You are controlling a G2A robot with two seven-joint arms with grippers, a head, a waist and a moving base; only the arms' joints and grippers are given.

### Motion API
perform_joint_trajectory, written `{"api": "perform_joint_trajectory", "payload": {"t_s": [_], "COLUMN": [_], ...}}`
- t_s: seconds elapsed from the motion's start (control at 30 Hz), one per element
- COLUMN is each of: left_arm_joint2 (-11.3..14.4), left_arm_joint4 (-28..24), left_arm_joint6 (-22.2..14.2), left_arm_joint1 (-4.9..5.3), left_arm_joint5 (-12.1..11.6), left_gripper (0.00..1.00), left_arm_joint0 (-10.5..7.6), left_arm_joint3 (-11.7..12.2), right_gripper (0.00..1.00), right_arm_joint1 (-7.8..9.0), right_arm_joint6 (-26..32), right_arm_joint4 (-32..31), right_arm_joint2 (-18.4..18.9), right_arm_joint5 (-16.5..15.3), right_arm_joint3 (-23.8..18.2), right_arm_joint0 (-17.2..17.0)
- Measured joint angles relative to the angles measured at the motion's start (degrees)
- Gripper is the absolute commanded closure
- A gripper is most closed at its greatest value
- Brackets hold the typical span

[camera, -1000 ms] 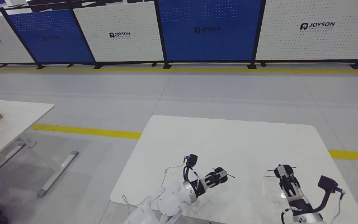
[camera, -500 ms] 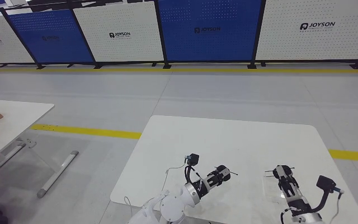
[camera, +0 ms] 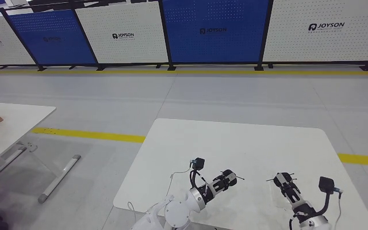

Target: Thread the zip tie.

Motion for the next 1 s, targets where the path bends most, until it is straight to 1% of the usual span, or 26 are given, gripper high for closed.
{"api": "perform_joint_trajectory", "payload": {"t_s": [0.63, 0.73, 0.83, 1.0], "left_arm_joint2": [0.06, 0.58, 1.26, 2.87], "left_arm_joint4": [0.03, 0.13, 0.00, -1.30], "left_arm_joint6": [0.09, 0.44, 0.83, 1.64], "left_arm_joint1": [-0.02, -0.20, -0.49, -1.22], "left_arm_joint5": [0.10, 0.88, 1.42, 1.71], "left_gripper": [1.00, 1.00, 1.00, 1.00], "left_arm_joint0": [-0.02, -0.56, -1.55, -3.53], "left_arm_joint3": [0.03, 0.54, 1.57, 4.27], "right_gripper": [1.00, 1.00, 1.00, 1.00], "right_arm_joint1": [0.00, 0.00, 0.00, -0.08], "right_arm_joint6": [0.00, 0.00, 0.01, 1.84], "right_arm_joint4": [0.00, 0.00, 0.00, -2.56], "right_arm_joint2": [0.00, 0.00, -0.01, -1.33], "right_arm_joint5": [0.00, 0.00, 0.00, -0.61], "right_arm_joint3": [0.00, 0.00, 0.00, 0.10], "right_arm_joint0": [0.00, 0.00, 0.01, 0.47]}}
